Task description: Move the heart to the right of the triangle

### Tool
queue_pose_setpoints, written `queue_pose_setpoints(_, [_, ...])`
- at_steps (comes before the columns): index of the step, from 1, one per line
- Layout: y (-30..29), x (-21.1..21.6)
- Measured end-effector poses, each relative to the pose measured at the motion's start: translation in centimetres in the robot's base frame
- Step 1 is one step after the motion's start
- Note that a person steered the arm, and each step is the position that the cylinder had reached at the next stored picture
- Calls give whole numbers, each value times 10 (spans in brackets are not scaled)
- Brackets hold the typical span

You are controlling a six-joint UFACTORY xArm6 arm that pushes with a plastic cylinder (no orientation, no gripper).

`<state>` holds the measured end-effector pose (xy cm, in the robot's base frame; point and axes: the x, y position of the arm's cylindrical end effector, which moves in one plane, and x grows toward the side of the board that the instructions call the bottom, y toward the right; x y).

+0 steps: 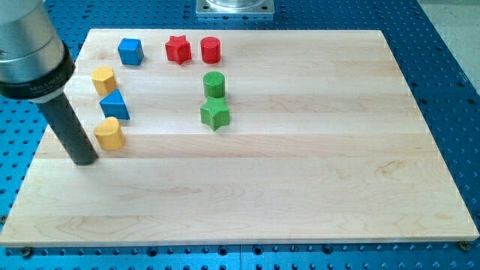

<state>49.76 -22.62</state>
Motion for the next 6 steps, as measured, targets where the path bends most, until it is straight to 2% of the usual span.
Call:
queue_pose_setpoints(2, [73,-18])
queue_pose_setpoints(3, [90,-44])
queue_pose_setpoints(4, [72,-24])
queue_pose_setpoints(5, [57,-40])
queue_pose_setpoints(6, [57,-78])
